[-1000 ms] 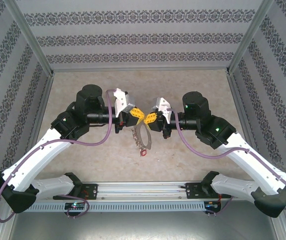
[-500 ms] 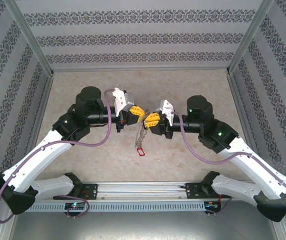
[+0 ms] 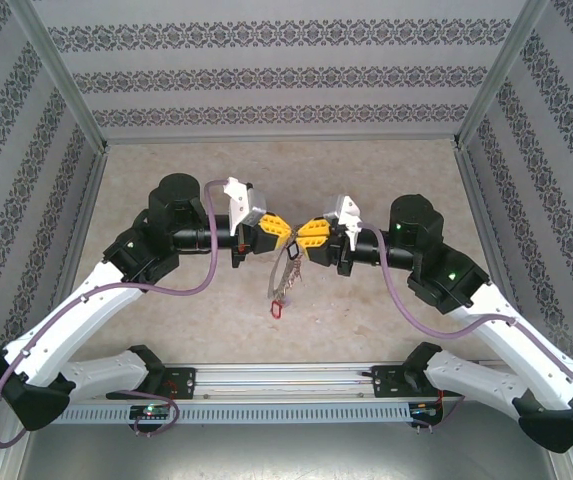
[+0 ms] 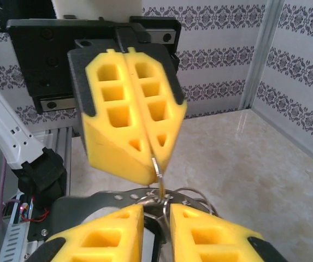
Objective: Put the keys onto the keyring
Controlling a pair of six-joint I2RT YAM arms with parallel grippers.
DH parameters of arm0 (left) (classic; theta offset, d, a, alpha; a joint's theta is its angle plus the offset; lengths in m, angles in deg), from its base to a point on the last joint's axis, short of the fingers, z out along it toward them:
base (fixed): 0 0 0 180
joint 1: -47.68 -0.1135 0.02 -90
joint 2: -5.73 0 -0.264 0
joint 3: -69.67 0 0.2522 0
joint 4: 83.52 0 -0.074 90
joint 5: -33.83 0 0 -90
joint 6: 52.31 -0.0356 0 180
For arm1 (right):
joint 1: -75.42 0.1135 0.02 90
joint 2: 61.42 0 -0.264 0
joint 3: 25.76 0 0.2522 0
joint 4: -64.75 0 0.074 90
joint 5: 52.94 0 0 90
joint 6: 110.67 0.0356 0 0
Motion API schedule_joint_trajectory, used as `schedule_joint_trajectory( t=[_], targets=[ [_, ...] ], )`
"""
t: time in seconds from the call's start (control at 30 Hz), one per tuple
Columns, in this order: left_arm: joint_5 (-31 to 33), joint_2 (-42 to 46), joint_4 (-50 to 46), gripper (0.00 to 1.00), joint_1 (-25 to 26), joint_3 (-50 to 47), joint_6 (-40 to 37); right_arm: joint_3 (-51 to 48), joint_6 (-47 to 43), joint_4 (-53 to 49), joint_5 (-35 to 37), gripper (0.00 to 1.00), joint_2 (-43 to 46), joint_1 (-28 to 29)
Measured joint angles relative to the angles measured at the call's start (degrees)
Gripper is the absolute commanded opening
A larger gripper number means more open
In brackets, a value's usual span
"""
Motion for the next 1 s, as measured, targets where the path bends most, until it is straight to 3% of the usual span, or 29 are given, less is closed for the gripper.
schedule_joint_trajectory(
  t=[0.33,0.6,0.77,0.8,0.93,1.0],
  targets=[
    [-1.09,0.46,0.04,0.00,0.00,-0.37,0.02,0.00,1.42,2.03,-1.44,0.30,-1.46,0.02],
    [-0.96,0.46,0.42,0.00,-0.07,-0.37,0.20,0.00,1.62,2.21,-3.19,0.00,-1.95,0.02],
    [-0.98,0.46,0.39,0.00,-0.11,-0.37,0.17,0.00,1.42,2.16,-3.26,0.00,-1.75,0.00],
    [-0.98,0.46,0.33,0.02,-0.11,-0.37,0.04,0.00,1.42,2.12,-3.26,0.00,-1.60,0.00],
    [-0.70,0.02,-3.32,0.28,-0.07,1.49,-1.64,-0.04,1.42,1.97,-4.59,0.00,-1.11,-0.50],
    [-0.11,-0.37,-6.01,0.35,-0.07,2.80,-2.93,-0.04,1.42,1.73,-4.98,0.00,-0.81,-0.90]
  ],
)
